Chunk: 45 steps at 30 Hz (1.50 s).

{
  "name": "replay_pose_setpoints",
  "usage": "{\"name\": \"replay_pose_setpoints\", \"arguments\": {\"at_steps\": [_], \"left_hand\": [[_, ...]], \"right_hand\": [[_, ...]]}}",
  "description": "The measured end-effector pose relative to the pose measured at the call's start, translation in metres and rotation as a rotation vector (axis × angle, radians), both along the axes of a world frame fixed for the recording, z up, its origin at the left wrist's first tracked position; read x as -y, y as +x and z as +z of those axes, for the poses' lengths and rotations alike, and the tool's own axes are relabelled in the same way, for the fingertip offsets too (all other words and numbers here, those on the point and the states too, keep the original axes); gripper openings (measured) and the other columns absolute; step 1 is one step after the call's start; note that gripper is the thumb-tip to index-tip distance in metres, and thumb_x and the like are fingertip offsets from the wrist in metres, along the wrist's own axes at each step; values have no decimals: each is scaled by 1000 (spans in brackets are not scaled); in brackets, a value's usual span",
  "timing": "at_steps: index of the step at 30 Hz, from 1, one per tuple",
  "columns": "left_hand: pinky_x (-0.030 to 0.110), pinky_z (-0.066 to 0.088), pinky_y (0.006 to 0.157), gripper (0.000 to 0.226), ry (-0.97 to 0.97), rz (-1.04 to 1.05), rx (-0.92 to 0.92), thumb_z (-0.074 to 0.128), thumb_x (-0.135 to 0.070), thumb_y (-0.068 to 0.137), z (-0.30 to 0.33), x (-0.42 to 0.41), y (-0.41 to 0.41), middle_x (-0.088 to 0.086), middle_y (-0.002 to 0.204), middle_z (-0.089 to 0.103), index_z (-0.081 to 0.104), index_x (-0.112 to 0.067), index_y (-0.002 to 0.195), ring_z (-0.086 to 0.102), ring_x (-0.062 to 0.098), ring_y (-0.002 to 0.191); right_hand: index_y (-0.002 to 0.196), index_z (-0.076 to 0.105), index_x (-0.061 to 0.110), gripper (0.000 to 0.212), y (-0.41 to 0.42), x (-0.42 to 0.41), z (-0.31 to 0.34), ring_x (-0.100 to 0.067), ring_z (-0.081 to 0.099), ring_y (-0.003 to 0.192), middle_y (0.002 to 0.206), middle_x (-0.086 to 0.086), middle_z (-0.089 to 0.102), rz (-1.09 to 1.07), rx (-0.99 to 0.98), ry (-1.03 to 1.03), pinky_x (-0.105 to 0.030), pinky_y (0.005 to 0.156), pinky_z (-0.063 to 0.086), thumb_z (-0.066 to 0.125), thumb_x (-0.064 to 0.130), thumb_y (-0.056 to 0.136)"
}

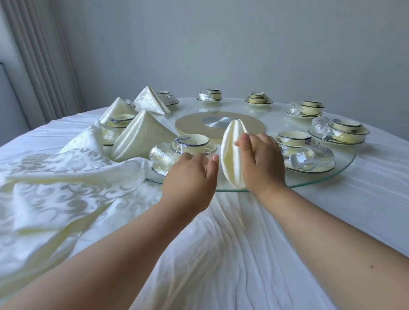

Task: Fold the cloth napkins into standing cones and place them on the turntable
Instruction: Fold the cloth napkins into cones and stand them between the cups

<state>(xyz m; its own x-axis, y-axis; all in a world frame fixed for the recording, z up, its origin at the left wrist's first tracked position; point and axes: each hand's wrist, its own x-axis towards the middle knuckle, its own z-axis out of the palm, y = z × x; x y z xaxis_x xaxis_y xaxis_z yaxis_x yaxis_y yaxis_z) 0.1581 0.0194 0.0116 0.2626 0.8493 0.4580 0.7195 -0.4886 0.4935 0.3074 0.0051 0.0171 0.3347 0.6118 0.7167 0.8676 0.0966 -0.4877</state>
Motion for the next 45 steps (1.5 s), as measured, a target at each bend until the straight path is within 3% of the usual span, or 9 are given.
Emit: {"name": "replay_pose_setpoints", "arguments": {"at_steps": [10,15,19,25,28,33,37,41,45], "left_hand": [[36,38,95,46,15,306,-327,46,-62,88,-21,-3,-185,-3,123,58,64,-27,113,43,24,121],[35,52,72,23,-174,305,-119,64,-42,85,-40,-2,-225,-2,85,67,68,-20,81,61,25,83],[29,27,49,42,-262,322,161,68,-31,85,-25,-3,-223,-3,46,42,47,-12,53,38,17,48],[21,17,41,49,-219,-9,237,69,-35,85,-1,36,-184,4,56,32,54,7,64,23,11,47],[21,20,41,52,-248,-162,259,64,-36,89,2,61,-166,5,56,35,58,12,70,27,11,47],[26,45,63,53,-355,-278,423,41,-52,95,4,80,-165,2,79,70,75,-13,86,60,13,69],[27,37,87,44,-9,68,7,38,-45,99,-7,63,-196,6,115,63,69,-16,110,54,21,111],[40,31,109,61,-262,107,-301,22,-62,94,-22,49,-208,2,140,50,54,-27,133,40,23,132],[36,26,112,56,-383,-76,-356,19,-56,99,-27,67,-184,-4,146,44,47,-27,138,37,18,136]], "right_hand": [[84,62,1,72,-103,37,-21,-24,55,86,83,-8,61,452,-18,-283,-38,81,45,23,60,92],[80,66,17,43,-131,49,-28,-12,54,71,67,8,54,542,-360,-528,-32,77,42,39,44,99],[76,66,15,43,-140,54,-33,-11,47,59,63,3,53,574,-507,-558,-29,68,39,42,42,99],[127,48,30,38,-154,61,-12,-22,62,76,91,-12,62,741,-871,-496,-32,70,50,36,51,98],[129,52,28,49,-161,66,-2,-20,65,86,107,-12,64,850,-1089,-516,-31,77,52,31,58,96],[110,61,-2,51,-147,78,-5,-23,66,86,110,-13,66,581,-1216,-419,-34,79,55,40,44,100],[100,52,10,25,-110,102,-11,-30,61,64,107,-11,63,388,-1194,-319,-44,76,57,43,33,101],[105,61,-9,46,-67,123,-20,-32,64,70,97,-23,66,236,-1206,-262,-36,58,54,43,34,101],[85,63,-2,42,-26,141,-29,-27,59,60,89,-18,68,49,-1244,-174,-28,47,50,42,31,101]]}}
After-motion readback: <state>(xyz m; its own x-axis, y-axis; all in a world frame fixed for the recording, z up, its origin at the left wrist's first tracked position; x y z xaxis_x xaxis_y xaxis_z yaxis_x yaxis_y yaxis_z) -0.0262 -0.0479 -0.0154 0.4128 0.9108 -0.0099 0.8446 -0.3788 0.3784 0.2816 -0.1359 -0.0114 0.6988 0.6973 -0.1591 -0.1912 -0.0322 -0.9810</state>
